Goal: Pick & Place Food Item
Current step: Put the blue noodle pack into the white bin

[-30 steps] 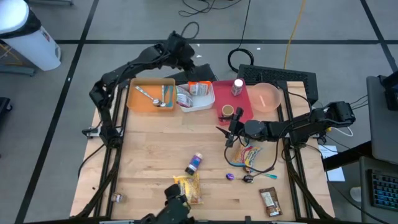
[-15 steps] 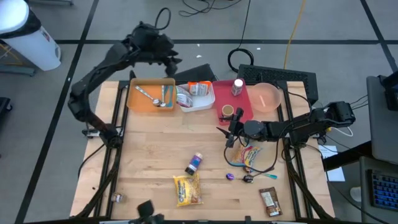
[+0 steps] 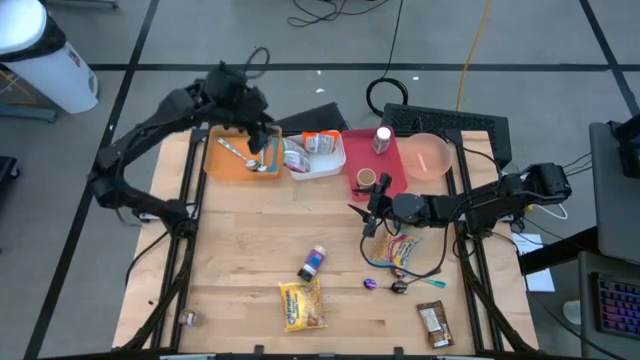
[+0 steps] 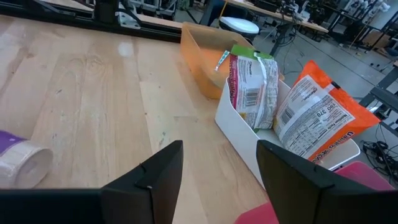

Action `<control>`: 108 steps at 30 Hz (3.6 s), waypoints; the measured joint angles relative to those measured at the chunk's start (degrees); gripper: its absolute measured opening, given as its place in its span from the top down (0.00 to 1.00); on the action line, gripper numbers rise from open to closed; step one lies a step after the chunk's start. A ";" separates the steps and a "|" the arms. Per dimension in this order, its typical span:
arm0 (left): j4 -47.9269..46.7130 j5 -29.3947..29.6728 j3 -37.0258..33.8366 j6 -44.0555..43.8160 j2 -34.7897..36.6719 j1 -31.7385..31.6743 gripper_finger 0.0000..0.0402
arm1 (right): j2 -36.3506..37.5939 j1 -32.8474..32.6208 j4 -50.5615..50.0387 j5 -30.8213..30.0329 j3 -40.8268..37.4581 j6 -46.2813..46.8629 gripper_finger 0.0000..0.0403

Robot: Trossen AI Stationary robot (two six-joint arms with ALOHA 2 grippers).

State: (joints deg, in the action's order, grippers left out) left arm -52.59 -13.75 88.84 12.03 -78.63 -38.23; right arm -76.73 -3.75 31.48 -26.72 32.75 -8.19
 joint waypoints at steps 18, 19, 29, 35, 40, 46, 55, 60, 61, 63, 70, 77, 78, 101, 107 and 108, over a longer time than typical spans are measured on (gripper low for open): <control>65.95 -4.35 -49.14 -8.37 10.22 14.39 0.55 | 0.00 0.00 0.46 0.01 0.00 0.02 0.51; 69.19 -4.35 -50.46 -8.55 10.23 15.31 0.55 | 0.00 0.00 0.46 0.00 0.00 0.02 0.51; 84.25 -3.99 -54.01 -11.17 10.22 22.18 0.55 | 0.00 0.00 0.71 0.02 0.00 0.02 0.51; 84.27 -3.70 -53.98 -9.66 10.20 22.94 0.55 | 0.00 0.00 3.62 0.02 0.00 0.02 0.51; 83.97 -3.64 -53.96 -9.62 10.18 22.88 0.55 | 0.00 0.01 4.31 0.02 0.00 -0.44 0.51; 83.97 -3.66 -53.96 -9.57 10.18 22.88 0.55 | 0.00 0.02 4.87 0.02 0.00 -2.67 0.51; 83.97 -3.68 -53.92 -9.57 10.18 22.90 0.55 | 0.00 0.02 7.53 0.02 0.00 -2.60 0.51; 83.97 -3.70 -53.92 -9.56 10.18 22.89 0.55 | 0.00 0.02 7.24 0.04 0.00 0.47 0.51; 83.97 -3.70 -53.92 -9.57 10.18 22.90 0.55 | 0.00 0.02 7.24 0.04 0.00 1.36 0.51; 83.97 -3.70 -53.92 -9.55 10.18 22.89 0.55 | 0.00 0.02 7.26 0.04 0.00 3.03 0.51; 83.97 -3.70 -53.92 -9.55 10.18 22.89 0.55 | 0.00 0.01 5.97 1.77 0.00 9.16 0.51; 83.97 -3.72 -53.92 -9.57 10.18 22.88 0.55 | 0.00 -0.11 4.95 10.71 0.00 13.65 0.51; 83.97 -3.72 -53.92 -9.55 10.18 22.89 0.55 | 0.00 -0.24 4.91 11.60 0.00 14.36 0.51; 83.97 -3.72 -53.92 -9.64 10.18 22.88 0.55 | 0.00 -5.75 3.63 11.87 -0.02 16.55 0.51; 83.97 -3.72 -53.92 -9.66 10.18 22.90 0.55 | 0.00 -5.75 2.54 11.85 -0.02 18.03 0.51; 83.97 -3.72 -53.92 -9.68 10.18 22.90 0.55 | 0.00 -5.75 2.33 11.85 -0.02 18.03 0.51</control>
State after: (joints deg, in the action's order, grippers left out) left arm 31.38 -17.47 34.92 2.35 -68.45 -15.33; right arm -76.73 -9.50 33.82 -14.87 32.73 9.85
